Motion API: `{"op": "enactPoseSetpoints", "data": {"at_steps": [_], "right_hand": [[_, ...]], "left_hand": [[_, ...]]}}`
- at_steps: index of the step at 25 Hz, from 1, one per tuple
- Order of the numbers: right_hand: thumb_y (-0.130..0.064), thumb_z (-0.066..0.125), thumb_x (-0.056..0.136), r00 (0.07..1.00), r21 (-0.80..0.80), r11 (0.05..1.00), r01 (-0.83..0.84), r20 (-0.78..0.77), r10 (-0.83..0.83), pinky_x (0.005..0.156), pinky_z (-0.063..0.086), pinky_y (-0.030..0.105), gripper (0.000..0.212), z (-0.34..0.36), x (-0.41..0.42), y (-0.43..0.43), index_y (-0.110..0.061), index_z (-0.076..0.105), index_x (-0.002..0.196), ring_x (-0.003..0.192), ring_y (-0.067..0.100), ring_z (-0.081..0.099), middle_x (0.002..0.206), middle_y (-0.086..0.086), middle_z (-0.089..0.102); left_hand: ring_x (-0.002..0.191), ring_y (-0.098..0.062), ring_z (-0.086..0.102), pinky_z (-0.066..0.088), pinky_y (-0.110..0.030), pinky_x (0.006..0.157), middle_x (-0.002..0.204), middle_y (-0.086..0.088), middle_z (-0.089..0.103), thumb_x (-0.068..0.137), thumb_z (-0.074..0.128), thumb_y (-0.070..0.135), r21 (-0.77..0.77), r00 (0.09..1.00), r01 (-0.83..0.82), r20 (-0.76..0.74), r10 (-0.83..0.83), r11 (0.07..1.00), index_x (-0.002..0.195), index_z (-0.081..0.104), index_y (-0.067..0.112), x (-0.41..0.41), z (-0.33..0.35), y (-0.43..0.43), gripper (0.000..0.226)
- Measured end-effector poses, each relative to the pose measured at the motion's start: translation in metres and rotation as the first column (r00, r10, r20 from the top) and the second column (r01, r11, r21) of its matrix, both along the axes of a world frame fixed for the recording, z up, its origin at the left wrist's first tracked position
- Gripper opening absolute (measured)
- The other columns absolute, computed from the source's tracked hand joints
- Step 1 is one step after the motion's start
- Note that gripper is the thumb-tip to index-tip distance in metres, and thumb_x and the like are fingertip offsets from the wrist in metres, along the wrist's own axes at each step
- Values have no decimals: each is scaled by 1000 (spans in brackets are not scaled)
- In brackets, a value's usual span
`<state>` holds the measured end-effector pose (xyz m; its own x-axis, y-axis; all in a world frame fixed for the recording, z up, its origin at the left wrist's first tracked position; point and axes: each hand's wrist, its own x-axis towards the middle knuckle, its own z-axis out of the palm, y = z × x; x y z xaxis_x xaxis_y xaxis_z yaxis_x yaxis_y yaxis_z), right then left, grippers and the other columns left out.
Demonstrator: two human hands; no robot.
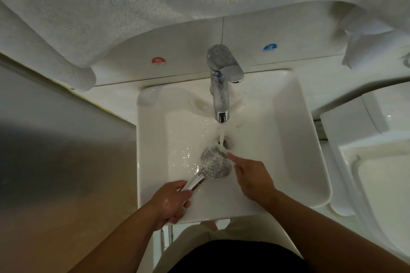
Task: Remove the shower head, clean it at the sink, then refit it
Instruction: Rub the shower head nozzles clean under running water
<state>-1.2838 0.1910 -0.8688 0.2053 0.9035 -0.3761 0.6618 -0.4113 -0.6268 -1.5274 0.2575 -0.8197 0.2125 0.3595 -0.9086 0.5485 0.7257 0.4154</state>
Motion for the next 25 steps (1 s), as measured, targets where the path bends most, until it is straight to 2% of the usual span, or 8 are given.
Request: {"op": "enactPoseSetpoints", "data": {"at_steps": [2, 4, 6, 11, 13, 19, 23, 25], "right_hand": [[-25, 44, 106, 995, -1, 995, -95, -39, 95, 77, 51, 20, 39, 2, -2, -5, -30, 56, 143, 82, 14, 68, 116, 10, 76], [-26, 42, 106, 998, 4, 998, -56, -12, 57, 81, 58, 31, 41, 1, -4, -2, -32, 53, 145, 87, 20, 70, 113, 13, 76], [-30, 38, 107, 994, -25, 994, -108, 24, 109, 86, 59, 37, 42, -1, -2, -1, -34, 49, 147, 94, 24, 70, 115, 12, 74], [-30, 37, 107, 990, -29, 991, -132, 45, 133, 73, 54, 24, 42, 1, 5, 2, -37, 48, 147, 86, 22, 69, 111, 12, 75], [-32, 37, 107, 987, -41, 988, -152, 42, 154, 79, 56, 28, 42, 1, 6, 0, -39, 49, 146, 90, 23, 70, 115, 12, 74], [-29, 37, 106, 989, -7, 990, -140, 48, 140, 71, 54, 32, 43, -2, 13, -4, -38, 51, 145, 75, 21, 65, 95, 11, 74], [-27, 38, 106, 992, -17, 994, -110, 53, 111, 67, 50, 27, 42, -4, 16, -4, -39, 53, 143, 70, 15, 60, 93, 7, 73], [-26, 40, 106, 993, -9, 993, -118, 25, 119, 66, 46, 15, 42, -2, 17, -5, -38, 53, 144, 70, 11, 58, 98, 5, 75]], "left_hand": [[39, -14, 30, 25, -20, 39, 73, -13, 52, 97, 54, 12, 13, 999, 34, -8, -34, 999, 108, 70, 15, 11, -4, 1, 19], [38, -14, 31, 26, -20, 39, 74, -13, 53, 98, 53, 13, 11, 998, 64, -15, -64, 998, 108, 69, 17, 19, -5, 1, 19], [39, -14, 31, 26, -20, 39, 75, -14, 53, 98, 53, 14, 5, 998, 69, -14, -69, 998, 110, 69, 20, 22, -6, 3, 21], [40, -14, 32, 25, -20, 40, 76, -14, 53, 97, 53, 15, 3, 998, 66, -13, -66, 998, 112, 68, 23, 19, -5, 1, 22], [39, -13, 32, 26, -20, 40, 75, -14, 53, 97, 53, 15, 4, 998, 59, -7, -59, 998, 113, 68, 23, 19, -5, 1, 23], [40, -13, 31, 26, -20, 39, 78, -15, 53, 98, 54, 14, 1, 999, 41, -6, -41, 999, 114, 67, 21, 16, -4, -1, 22], [39, -13, 32, 27, -20, 38, 78, -15, 54, 97, 54, 14, 25, 999, 43, -16, -43, 999, 115, 67, 20, 16, -4, 0, 23], [38, -13, 34, 28, -20, 37, 77, -15, 54, 98, 54, 15, 24, 999, 47, -21, -47, 999, 117, 66, 22, 16, -4, 0, 24]]}}
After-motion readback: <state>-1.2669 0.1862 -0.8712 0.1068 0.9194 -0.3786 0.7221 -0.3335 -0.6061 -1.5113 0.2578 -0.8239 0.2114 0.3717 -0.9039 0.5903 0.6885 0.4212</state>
